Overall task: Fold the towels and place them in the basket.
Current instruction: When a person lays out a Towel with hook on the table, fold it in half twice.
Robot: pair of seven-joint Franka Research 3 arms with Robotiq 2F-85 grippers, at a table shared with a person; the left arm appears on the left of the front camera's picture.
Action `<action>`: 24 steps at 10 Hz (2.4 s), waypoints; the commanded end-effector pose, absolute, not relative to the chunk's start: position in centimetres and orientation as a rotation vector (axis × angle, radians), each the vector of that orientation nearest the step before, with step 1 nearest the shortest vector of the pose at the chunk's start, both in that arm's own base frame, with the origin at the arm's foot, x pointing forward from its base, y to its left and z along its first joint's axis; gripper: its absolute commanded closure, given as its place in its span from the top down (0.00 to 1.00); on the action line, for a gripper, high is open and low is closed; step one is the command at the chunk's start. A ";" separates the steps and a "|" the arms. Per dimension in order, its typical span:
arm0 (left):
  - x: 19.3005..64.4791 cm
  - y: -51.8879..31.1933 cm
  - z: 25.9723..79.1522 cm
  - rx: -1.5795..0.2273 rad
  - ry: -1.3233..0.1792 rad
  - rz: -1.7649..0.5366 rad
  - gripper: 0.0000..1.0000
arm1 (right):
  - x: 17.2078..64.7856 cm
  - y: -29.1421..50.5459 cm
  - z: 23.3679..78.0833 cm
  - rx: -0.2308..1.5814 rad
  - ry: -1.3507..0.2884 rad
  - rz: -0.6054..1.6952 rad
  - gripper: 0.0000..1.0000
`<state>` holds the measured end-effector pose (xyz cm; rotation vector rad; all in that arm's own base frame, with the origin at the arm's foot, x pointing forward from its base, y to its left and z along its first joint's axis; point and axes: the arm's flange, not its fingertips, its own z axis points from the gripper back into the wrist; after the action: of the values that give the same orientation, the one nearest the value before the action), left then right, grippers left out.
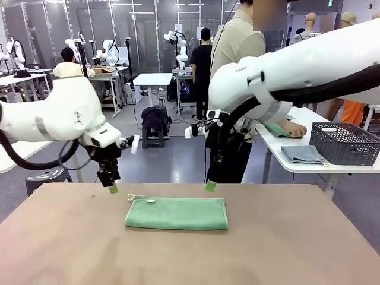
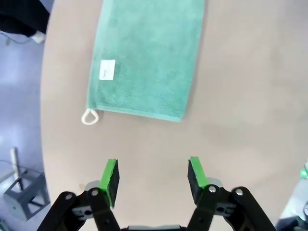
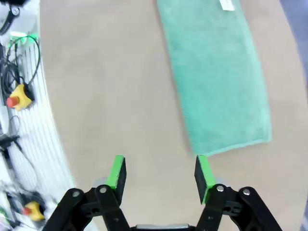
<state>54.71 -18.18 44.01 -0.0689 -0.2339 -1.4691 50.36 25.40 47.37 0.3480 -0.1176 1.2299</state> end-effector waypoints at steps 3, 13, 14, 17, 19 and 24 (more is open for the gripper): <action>53.6 -12.1 44.7 -0.312 -0.409 -1.508 0.73 | 48.1 22.1 46.4 0.545 -0.181 0.756 0.72; 52.3 -1.0 40.2 -0.729 -0.760 -1.327 1.00 | 48.4 20.2 45.2 0.637 -0.207 0.673 0.72; 52.2 -0.7 40.1 -0.741 -0.787 -1.327 1.00 | 48.6 20.0 44.6 0.665 -0.202 0.588 0.72; 52.2 -0.5 39.7 -0.744 -0.845 -1.329 1.00 | 49.4 19.3 42.0 0.653 -0.224 0.386 0.72; 52.5 -0.4 40.2 -0.720 -0.793 -1.314 1.00 | 50.0 18.9 40.3 0.689 -0.256 0.274 0.92; 52.5 -0.4 40.2 -0.720 -0.793 -1.314 1.00 | 51.9 18.6 37.2 0.657 -0.176 0.094 1.00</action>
<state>52.55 -0.51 40.20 -0.7213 -0.8026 -1.3160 51.20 17.81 37.23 0.6786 -0.1916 0.1683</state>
